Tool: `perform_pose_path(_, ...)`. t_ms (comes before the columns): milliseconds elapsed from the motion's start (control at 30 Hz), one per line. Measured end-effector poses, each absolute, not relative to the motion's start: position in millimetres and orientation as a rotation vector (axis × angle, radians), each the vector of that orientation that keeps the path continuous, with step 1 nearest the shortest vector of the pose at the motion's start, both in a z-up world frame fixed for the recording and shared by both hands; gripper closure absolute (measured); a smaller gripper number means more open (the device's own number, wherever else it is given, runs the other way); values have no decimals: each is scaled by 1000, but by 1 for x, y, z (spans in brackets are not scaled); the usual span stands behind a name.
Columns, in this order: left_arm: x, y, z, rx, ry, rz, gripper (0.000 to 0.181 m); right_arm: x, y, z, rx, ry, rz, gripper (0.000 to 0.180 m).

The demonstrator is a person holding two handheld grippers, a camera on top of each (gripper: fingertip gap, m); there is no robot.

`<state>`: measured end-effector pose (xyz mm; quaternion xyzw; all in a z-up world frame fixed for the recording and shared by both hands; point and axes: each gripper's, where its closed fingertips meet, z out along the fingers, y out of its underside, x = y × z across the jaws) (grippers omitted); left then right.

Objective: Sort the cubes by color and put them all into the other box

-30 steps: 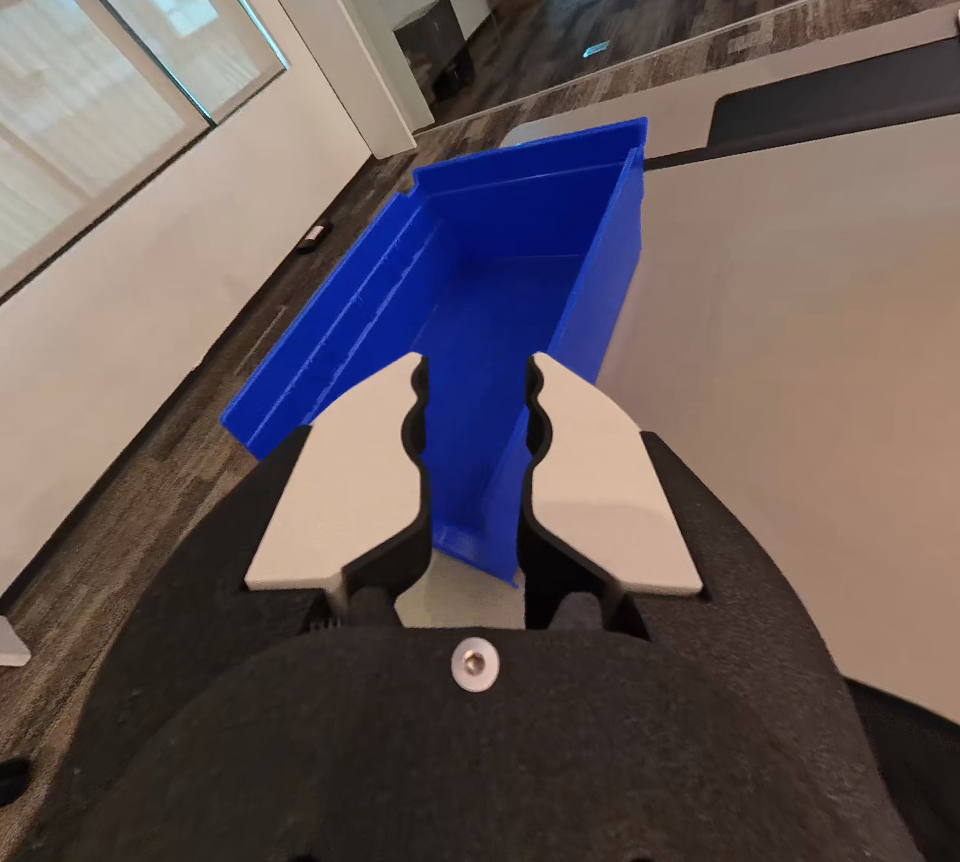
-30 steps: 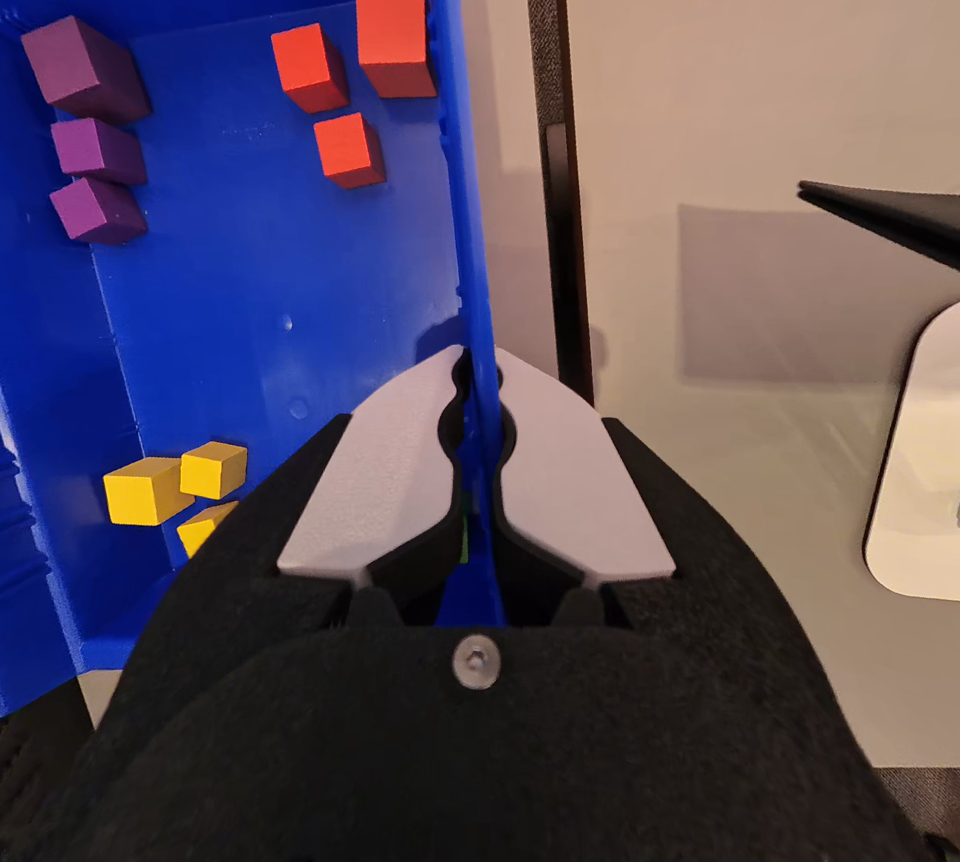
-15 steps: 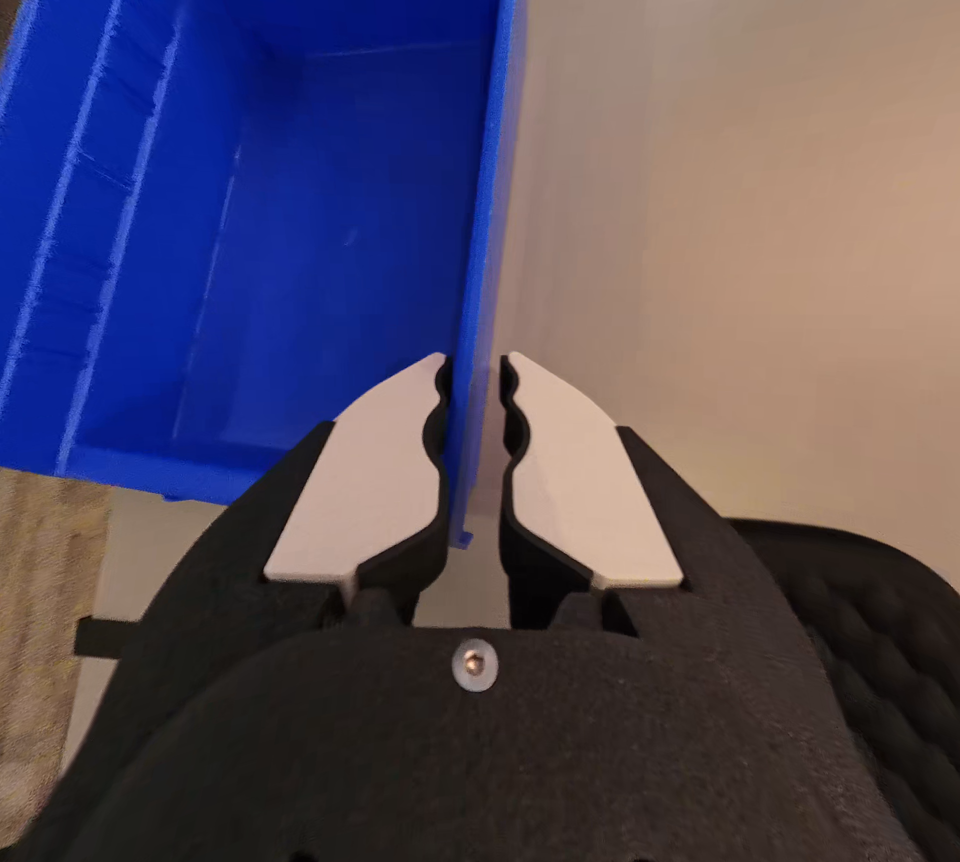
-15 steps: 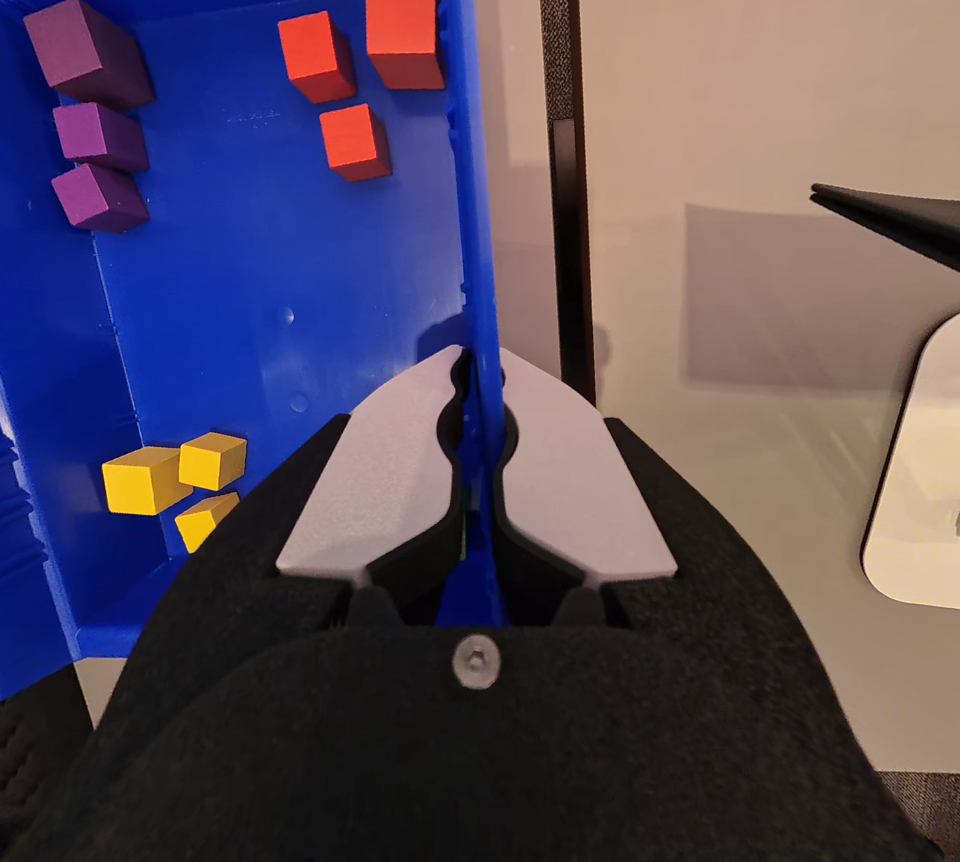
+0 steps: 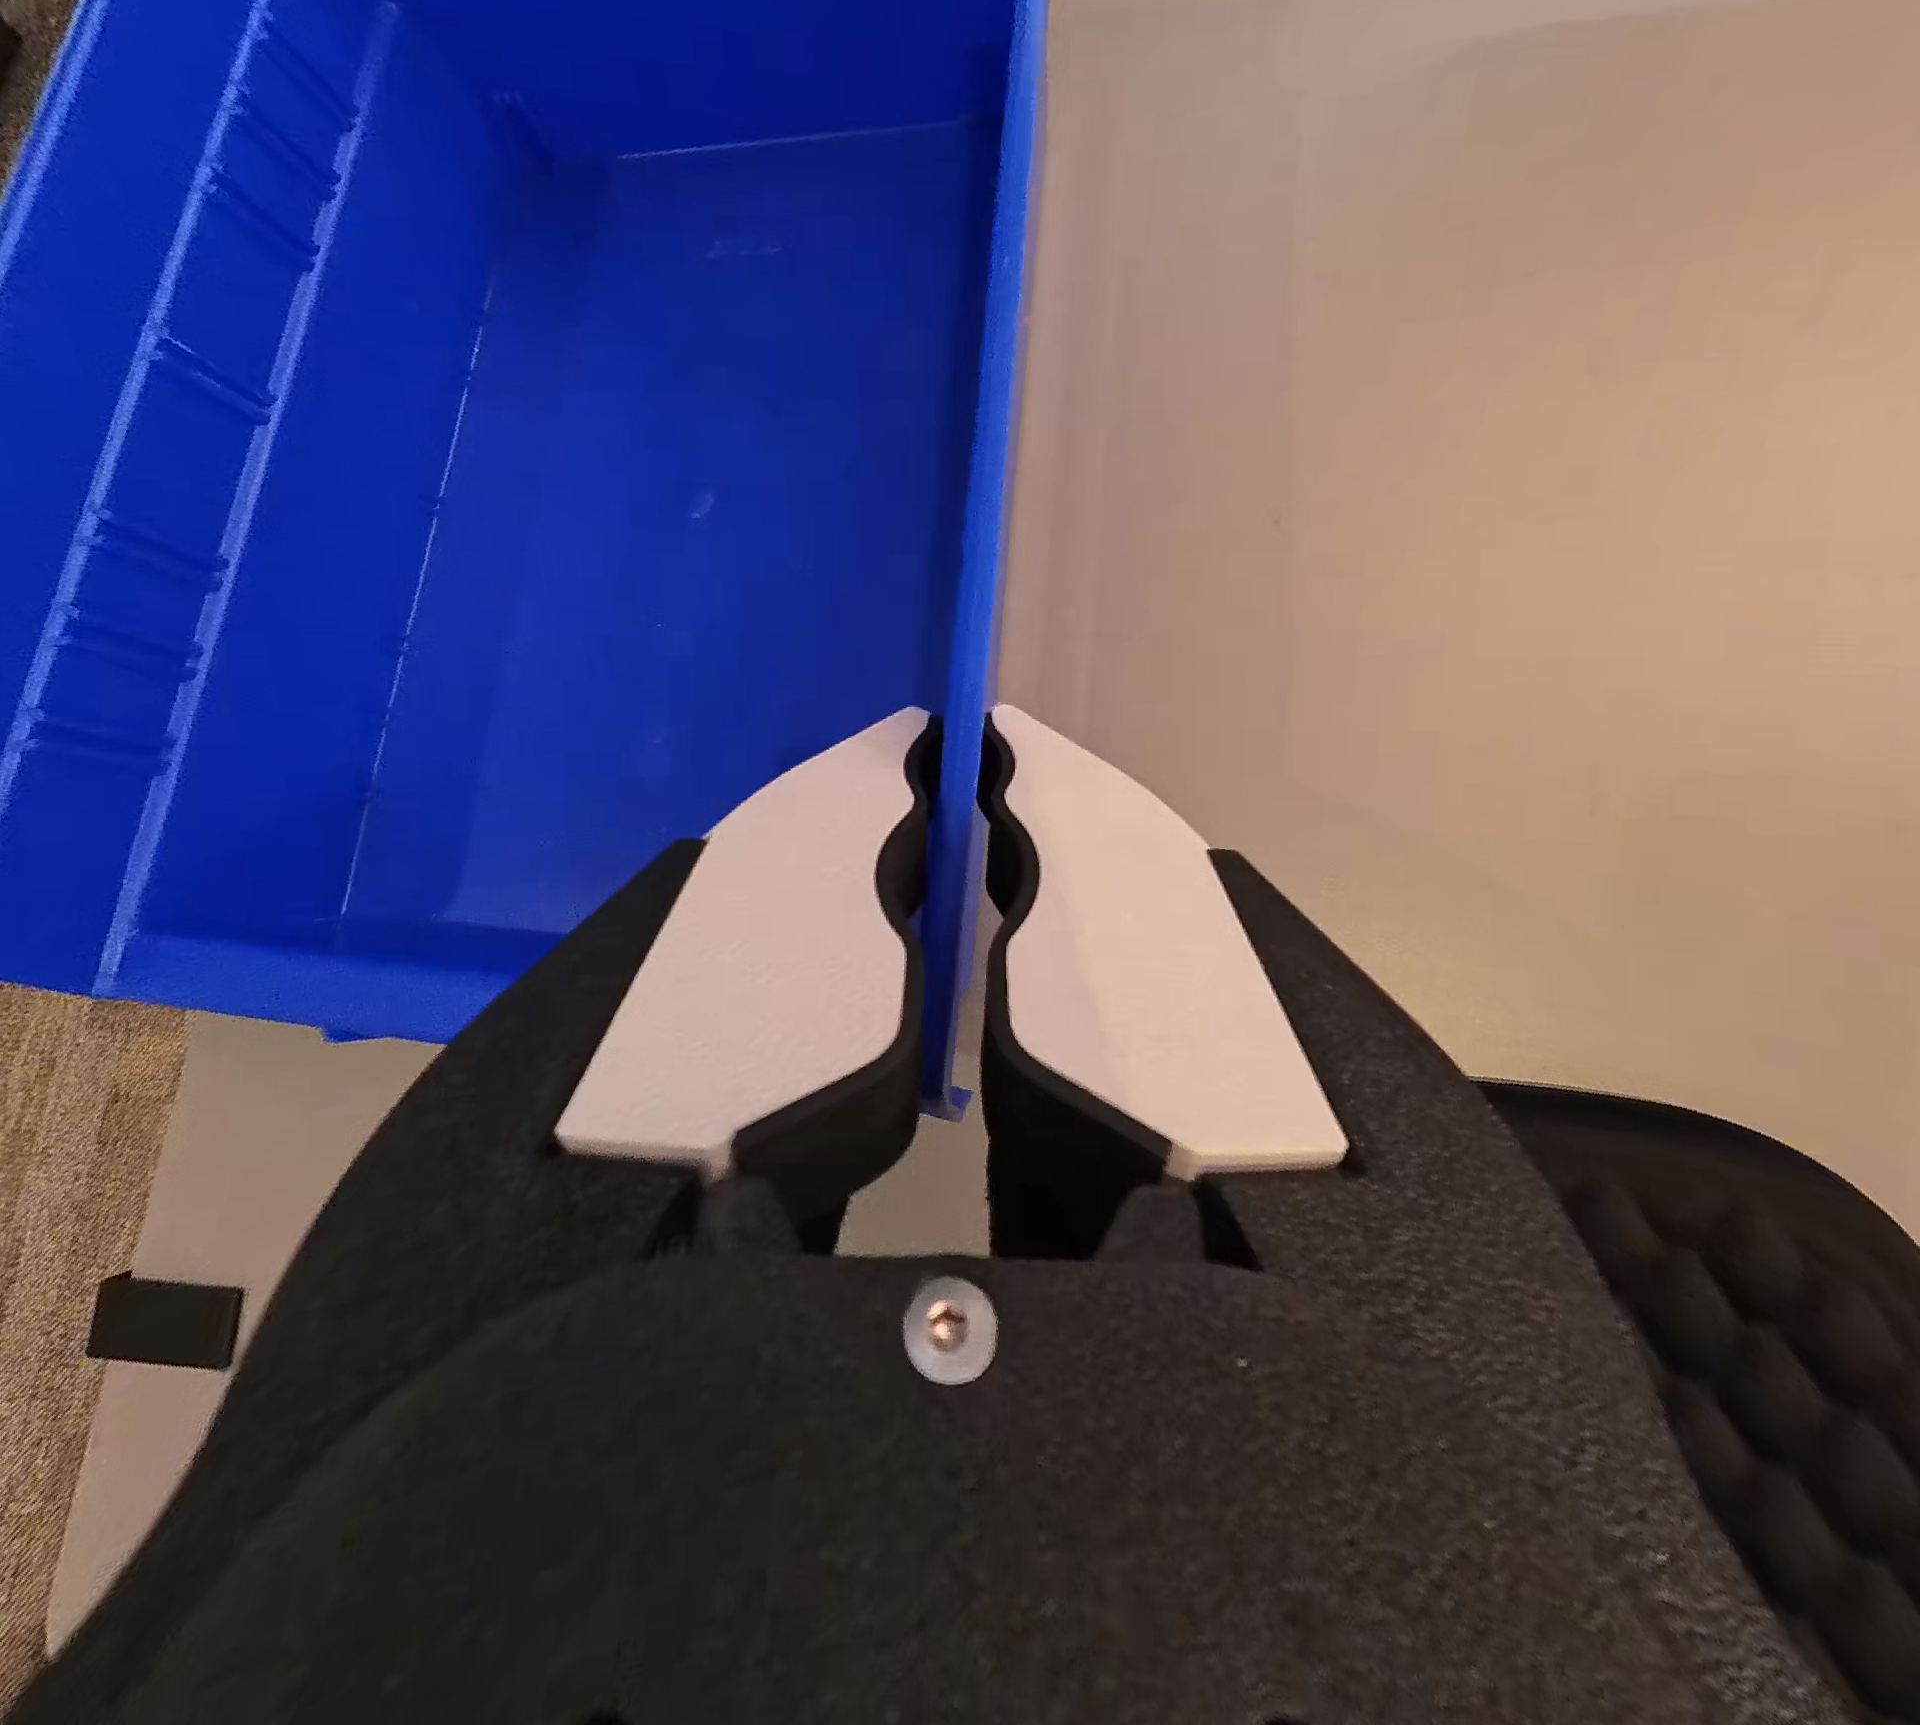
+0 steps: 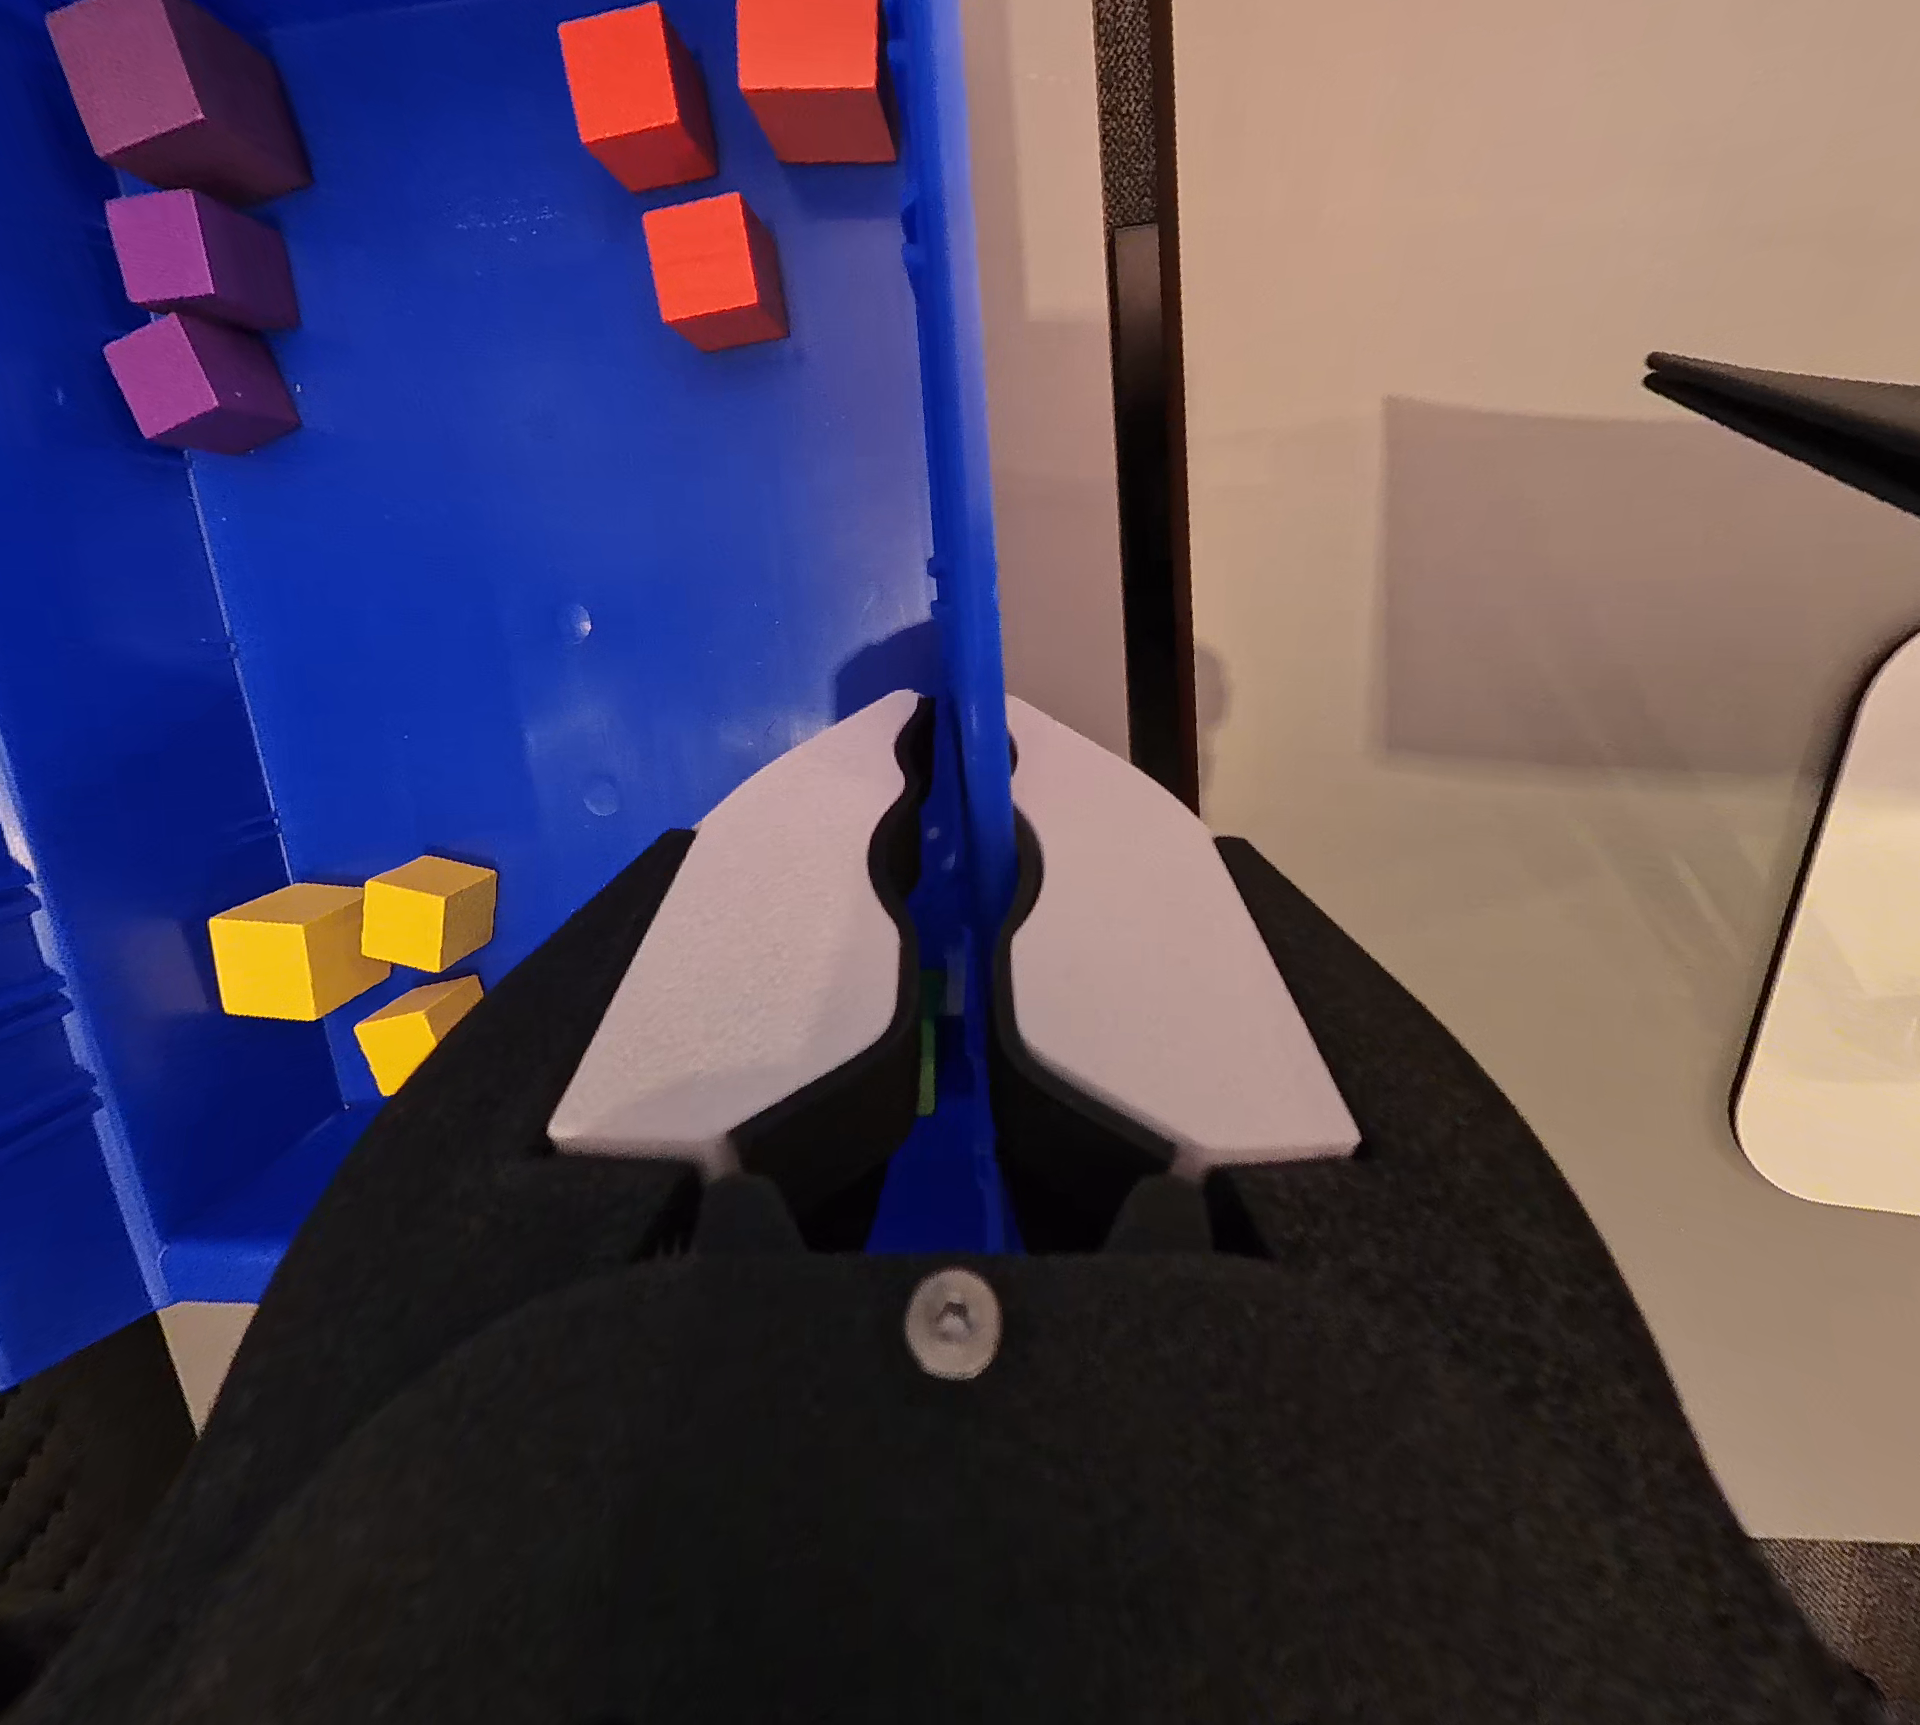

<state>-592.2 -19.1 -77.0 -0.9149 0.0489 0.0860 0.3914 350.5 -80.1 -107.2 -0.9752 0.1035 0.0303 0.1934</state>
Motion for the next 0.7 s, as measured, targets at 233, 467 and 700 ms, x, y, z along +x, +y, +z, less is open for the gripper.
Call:
perform_pose_path(233, -577, -13, -77, -2289, 214, 186, 176, 351, -81, -108, -2742, 292, 79, 171)
perform_pose_path(467, -557, 1, -78, -2315, 247, 232, 175, 351, -81, -108, -2742, 307, 89, 174)
perform_pose_path(700, -527, 9, -78, -2324, 294, 229, 175, 352, -81, -109, -2748, 327, 109, 174)
